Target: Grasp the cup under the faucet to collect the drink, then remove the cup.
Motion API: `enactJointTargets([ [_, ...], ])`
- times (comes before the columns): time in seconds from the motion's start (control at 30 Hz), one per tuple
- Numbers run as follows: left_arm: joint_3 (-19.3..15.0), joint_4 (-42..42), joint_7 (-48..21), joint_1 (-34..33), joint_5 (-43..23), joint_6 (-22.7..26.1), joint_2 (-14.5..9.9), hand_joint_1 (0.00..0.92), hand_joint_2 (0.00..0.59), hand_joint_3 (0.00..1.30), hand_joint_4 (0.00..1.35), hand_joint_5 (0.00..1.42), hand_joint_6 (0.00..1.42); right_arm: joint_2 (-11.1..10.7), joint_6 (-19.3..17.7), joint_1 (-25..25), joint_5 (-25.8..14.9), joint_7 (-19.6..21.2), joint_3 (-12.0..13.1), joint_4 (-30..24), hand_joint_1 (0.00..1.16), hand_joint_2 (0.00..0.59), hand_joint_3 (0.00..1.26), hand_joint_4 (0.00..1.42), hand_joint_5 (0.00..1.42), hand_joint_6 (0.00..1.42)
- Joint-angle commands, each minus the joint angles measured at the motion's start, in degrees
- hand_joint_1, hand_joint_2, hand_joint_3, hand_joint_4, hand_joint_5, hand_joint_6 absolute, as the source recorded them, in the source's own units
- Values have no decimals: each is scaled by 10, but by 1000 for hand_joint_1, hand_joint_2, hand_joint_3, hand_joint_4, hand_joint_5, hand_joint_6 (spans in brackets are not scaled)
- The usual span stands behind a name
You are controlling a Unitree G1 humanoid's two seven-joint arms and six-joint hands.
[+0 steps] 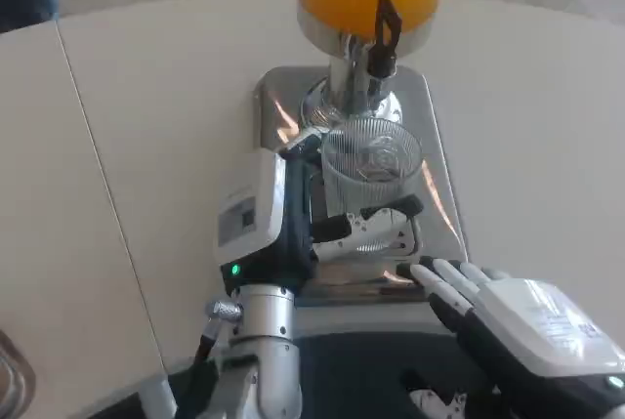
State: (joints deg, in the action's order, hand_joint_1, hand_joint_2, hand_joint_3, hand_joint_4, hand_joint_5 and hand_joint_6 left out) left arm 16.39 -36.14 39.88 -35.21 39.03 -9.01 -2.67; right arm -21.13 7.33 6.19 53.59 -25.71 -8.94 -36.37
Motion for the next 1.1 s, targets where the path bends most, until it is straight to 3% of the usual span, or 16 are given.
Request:
enactJointTargets([
  [0.03, 4, -41, 35, -38, -2, -1, 18, 549, 76, 925, 1152, 1376, 1424, -10, 4, -9, -6, -10, 10, 2, 544, 468, 54, 0, 0, 0],
  [0.27, 7, -110, 66, -76, -8, -2, 30, 550, 76, 928, 1152, 1366, 1424, -11, 5, -16, -13, -15, 9, 11, 544, 468, 54, 0, 0, 0],
  [0.43, 14, -134, 84, -85, -5, -4, 28, 550, 69, 858, 971, 1262, 1424, -8, 9, -23, -11, -13, 3, 20, 544, 468, 54, 0, 0, 0],
  [0.53, 18, -134, 85, -80, -6, -9, 20, 474, 65, 666, 527, 938, 1229, -4, 13, -25, -8, -11, -4, 24, 544, 468, 54, 0, 0, 0],
  [0.6, 19, -131, 83, -78, -8, -12, 14, 358, 83, 574, 381, 780, 1139, -2, 15, -26, -7, -9, -7, 26, 543, 468, 56, 0, 0, 0],
  [0.67, 20, -128, 80, -76, -9, -15, 10, 308, 81, 518, 294, 675, 1001, -1, 16, -29, -7, -7, -8, 29, 543, 468, 58, 0, 0, 0],
  [0.8, 24, -121, 76, -73, -10, -19, 2, 273, 80, 441, 201, 539, 722, -1, 16, -36, -9, -6, -8, 37, 542, 468, 64, 0, 0, 0],
  [1.1, 22, -104, 53, -63, -33, -50, -12, 232, 73, 405, 173, 478, 585, 1, 14, -41, -11, 3, -9, 47, 555, 450, 83, 0, 0, 0],
])
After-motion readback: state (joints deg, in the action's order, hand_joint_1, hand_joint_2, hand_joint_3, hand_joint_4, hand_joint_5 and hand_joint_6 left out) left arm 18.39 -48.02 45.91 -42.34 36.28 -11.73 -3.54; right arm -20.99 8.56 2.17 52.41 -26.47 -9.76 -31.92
